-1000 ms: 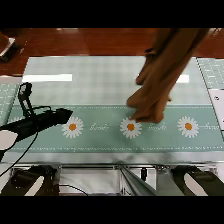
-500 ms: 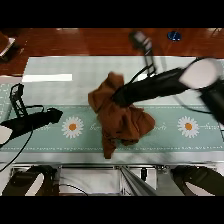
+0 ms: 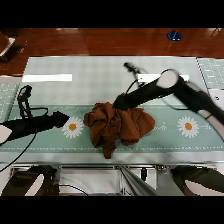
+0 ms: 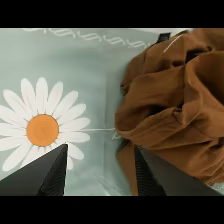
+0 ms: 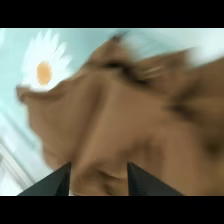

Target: Fold the shirts.

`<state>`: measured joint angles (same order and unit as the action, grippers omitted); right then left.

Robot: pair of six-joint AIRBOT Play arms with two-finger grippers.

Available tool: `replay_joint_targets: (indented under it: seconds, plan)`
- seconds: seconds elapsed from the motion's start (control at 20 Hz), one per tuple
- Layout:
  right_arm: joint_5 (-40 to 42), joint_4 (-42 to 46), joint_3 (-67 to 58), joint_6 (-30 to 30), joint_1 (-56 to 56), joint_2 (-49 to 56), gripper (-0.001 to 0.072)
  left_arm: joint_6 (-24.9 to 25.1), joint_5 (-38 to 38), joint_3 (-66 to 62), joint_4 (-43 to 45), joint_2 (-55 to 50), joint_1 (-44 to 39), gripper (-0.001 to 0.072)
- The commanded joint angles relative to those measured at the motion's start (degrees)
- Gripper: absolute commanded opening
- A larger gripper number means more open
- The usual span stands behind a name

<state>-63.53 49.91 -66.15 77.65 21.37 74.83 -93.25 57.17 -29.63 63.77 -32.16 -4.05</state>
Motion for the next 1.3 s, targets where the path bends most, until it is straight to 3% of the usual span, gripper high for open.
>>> replay_joint_targets:
  seconds: [0.0, 0.1, 0.25, 0.4, 0.6, 0.85, 0.9, 0.95, 1.0, 1.1, 1.25]
  plan:
    - [-7.7, 9.2, -0.3, 0.5, -18.1, -9.1, 0.0412, 1.9, 5.1, -3.1, -2.2, 0.0, 3.9, 0.0507]
    - [-5.6, 11.0, 6.6, 1.3, -28.7, -17.5, 0.0412, 8.4, 6.6, -0.5, -10.8, -1.2, 4.3, 0.0508]
    - [-3.7, 6.3, 22.3, 0.2, -37.1, -26.5, 0.0411, 21.4, 0.7, 4.1, -22.0, -8.5, 3.2, 0.0508]
    - [-5.9, 4.1, 35.0, -1.7, -38.1, -30.6, 0.0411, 39.0, -5.1, 3.6, -31.3, -18.3, 2.4, 0.0507]
    - [-7.5, 1.6, 42.8, -2.0, -38.1, -31.1, 0.0410, 53.1, -3.6, 1.2, -39.0, -28.4, -1.2, 0.0507]
    - [-8.7, 1.6, 47.6, 0.3, -38.0, -31.1, 0.0406, 58.3, 1.8, -2.7, -39.0, -36.3, -7.0, 0.0496]
    - [-8.7, 1.3, 49.0, 1.3, -38.0, -31.1, 0.0405, 58.3, 2.0, -3.7, -39.0, -37.2, -7.5, 0.0349]
    - [-8.6, 0.8, 49.9, 1.2, -38.0, -31.1, 0.0406, 58.3, 1.9, -4.6, -39.0, -37.8, -7.5, 0.0102]
    - [-8.3, 0.0, 50.3, 1.2, -38.0, -31.1, 0.0406, 58.3, 1.8, -5.5, -39.0, -38.0, -7.4, 0.0017]
    - [-6.9, -2.4, 50.3, 1.2, -36.8, -30.5, 0.0405, 58.1, 1.9, -7.2, -39.0, -37.9, -7.4, 0.0018]
    - [-0.5, -7.5, 50.1, 1.6, -25.6, -24.8, 0.0405, 57.0, 2.0, -9.1, -39.0, -37.9, -7.4, 0.0018]
